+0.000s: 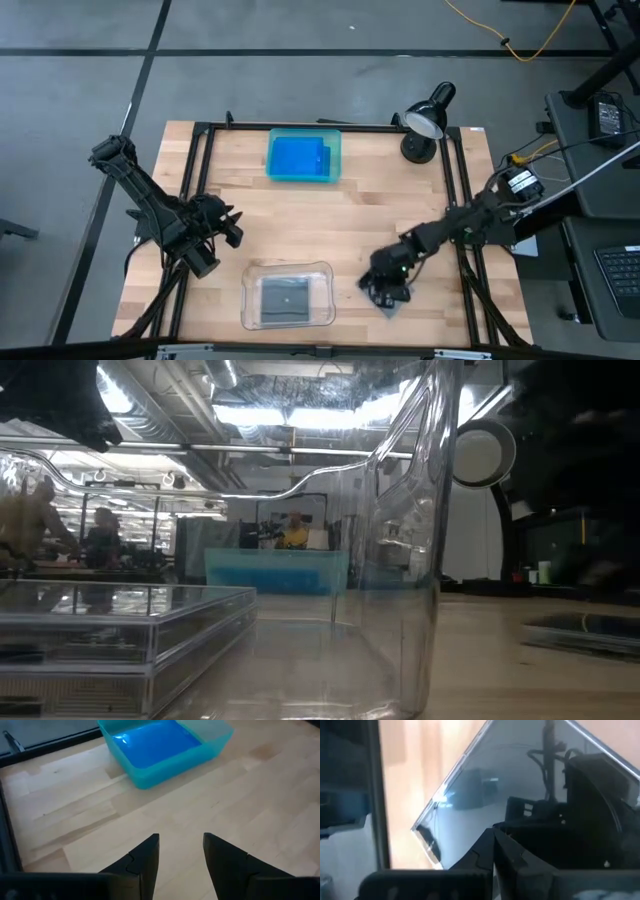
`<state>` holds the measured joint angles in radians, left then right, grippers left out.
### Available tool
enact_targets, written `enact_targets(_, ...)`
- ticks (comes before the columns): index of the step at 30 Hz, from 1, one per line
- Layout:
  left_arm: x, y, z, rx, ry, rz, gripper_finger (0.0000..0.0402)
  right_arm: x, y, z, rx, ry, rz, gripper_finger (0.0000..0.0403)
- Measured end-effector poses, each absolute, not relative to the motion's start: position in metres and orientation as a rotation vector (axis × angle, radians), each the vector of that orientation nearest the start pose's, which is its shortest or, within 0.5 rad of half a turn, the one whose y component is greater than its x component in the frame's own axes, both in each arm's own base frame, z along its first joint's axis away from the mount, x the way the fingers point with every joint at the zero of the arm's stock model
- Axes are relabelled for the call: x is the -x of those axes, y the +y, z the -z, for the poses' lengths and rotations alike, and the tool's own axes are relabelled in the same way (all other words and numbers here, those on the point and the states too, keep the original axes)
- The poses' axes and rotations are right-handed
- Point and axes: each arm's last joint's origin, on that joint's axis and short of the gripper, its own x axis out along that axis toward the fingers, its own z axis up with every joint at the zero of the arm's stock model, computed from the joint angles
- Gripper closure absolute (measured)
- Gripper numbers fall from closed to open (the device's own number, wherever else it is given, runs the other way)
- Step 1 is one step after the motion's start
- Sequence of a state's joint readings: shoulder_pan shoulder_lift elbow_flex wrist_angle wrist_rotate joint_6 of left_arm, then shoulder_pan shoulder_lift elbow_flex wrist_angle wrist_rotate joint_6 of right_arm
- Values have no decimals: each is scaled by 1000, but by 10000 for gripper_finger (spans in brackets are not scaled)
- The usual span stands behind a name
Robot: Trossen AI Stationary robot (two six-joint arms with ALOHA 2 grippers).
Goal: Pick & place jewel cases by type
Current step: Put the black cd case into the transparent bin
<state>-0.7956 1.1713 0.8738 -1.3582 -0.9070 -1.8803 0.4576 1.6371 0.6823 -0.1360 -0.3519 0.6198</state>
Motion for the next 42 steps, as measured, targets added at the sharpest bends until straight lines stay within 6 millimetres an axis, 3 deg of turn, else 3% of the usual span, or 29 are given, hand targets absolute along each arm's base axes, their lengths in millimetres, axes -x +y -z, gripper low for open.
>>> enact_targets(12,-130,-99,-247,463,517,-875,258,-275,57,-123,-440,1136,-185,393)
enact_targets(21,-130,-99,-247,463,517,-875,258,-307,-3,-151,-412,953,45,393)
enact_targets(27,-130,-99,-247,463,517,-875,258,-321,-27,-172,-377,894,116,393)
enact_targets(31,-130,-99,-247,460,518,-874,258,-310,-39,-168,-388,1020,212,393)
enact_targets(36,-130,-99,-248,425,487,-863,258,-285,-38,-147,-422,1223,267,393)
enact_targets(42,-134,-94,-250,450,404,-896,258,-266,-36,-129,-447,1293,301,393)
